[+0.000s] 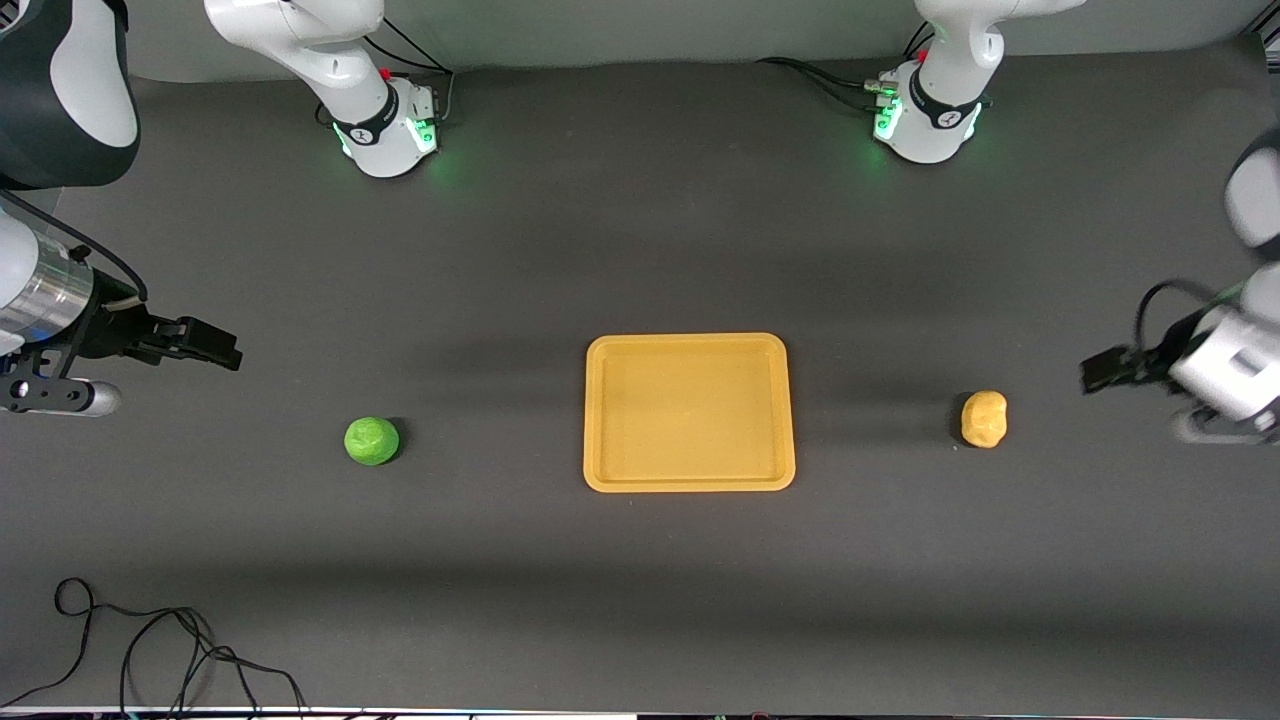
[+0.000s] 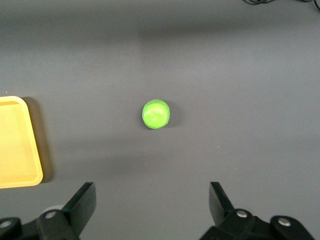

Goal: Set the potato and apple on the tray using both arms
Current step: 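Reach the right gripper to the green apple while the left gripper reaches the potato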

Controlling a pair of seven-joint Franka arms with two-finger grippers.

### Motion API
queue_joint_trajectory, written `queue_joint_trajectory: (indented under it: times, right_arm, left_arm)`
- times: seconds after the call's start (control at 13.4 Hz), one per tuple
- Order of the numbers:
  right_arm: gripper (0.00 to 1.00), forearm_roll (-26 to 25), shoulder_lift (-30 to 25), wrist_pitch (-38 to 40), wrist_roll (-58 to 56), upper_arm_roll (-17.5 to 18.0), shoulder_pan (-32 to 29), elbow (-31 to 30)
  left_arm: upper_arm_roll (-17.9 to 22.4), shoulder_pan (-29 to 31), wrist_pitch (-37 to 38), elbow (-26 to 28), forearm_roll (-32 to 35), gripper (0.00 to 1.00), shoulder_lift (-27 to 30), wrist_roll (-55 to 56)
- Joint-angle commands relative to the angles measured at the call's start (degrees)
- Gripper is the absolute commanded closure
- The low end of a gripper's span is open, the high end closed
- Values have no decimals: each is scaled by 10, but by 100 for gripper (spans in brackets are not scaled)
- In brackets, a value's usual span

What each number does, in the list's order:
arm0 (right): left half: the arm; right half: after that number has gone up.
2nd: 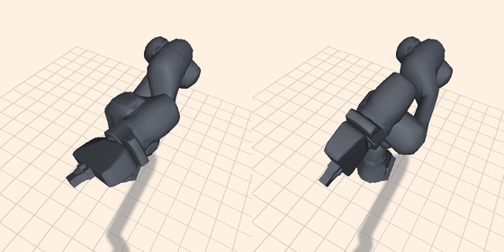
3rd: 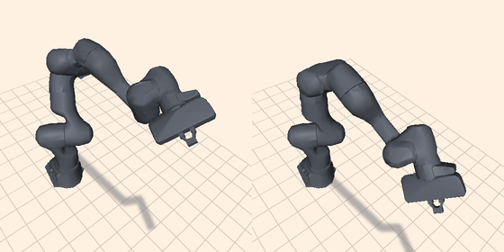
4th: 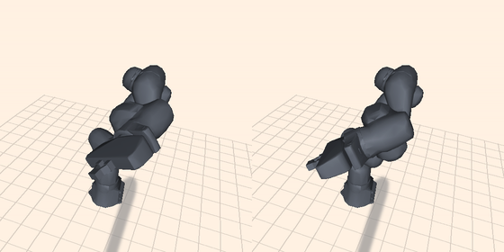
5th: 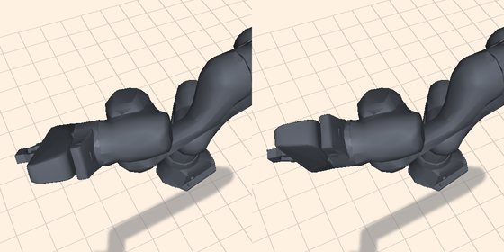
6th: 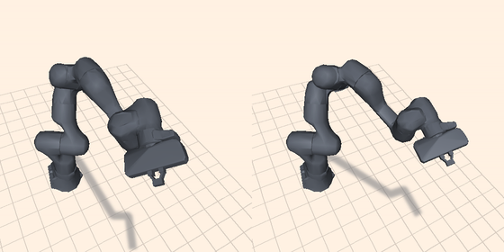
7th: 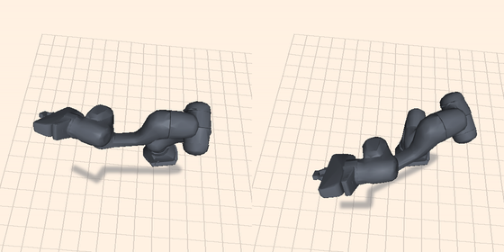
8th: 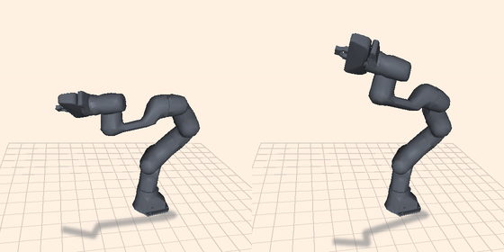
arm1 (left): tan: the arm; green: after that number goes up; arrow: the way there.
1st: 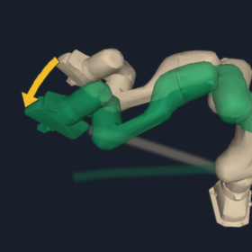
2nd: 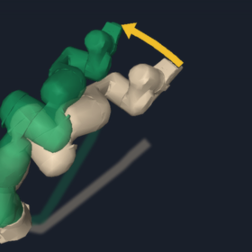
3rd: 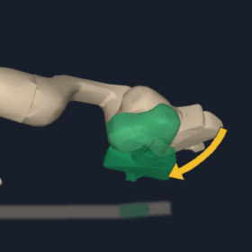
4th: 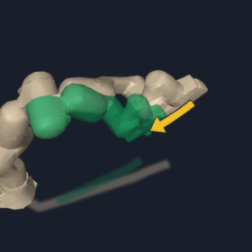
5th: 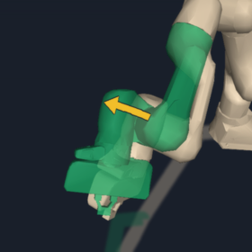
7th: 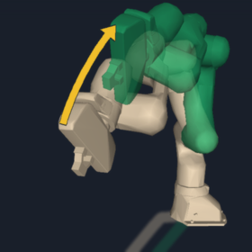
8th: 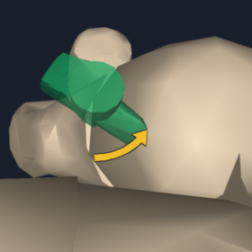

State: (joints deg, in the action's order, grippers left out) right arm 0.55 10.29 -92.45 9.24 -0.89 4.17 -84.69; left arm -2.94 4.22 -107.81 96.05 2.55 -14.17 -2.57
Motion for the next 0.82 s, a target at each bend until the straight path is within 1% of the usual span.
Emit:
queue_joint_trajectory:
  times: [0.0,0.07,0.15,0.22,0.3,0.52,0.6,0.67,0.74]
  right_arm:
    - [0,-1,34,-14,-14,-3,9,4]
    - [0,-1,37,-36,-13,-3,8,-21]
    - [0,2,33,-75,-13,-3,9,-67]
    - [0,-1,26,-133,-14,-3,12,-125]
    - [0,-2,23,-190,-14,-3,14,-169]
    - [0,-6,32,-306,-14,-2,17,-247]
    - [0,-25,34,-364,-13,-2,24,-283]
    - [0,-54,52,-406,-10,-2,24,-301]
    - [0,-62,76,-421,-6,-4,23,-300]
  left_arm:
    - [0,-4,-39,20,11,0,-22,-6]
    - [0,-5,-56,20,11,0,-48,-6]
    - [0,-8,-77,20,11,0,-73,-6]
    - [0,-11,-89,21,11,0,-90,-5]
    - [0,-15,-94,22,11,0,-106,-5]
    - [0,-16,-133,25,7,0,-167,-5]
    - [0,-17,-151,32,7,0,-179,-5]
    - [0,-18,-161,40,7,0,-182,-5]
    - [0,-18,-167,43,9,0,-190,-6]
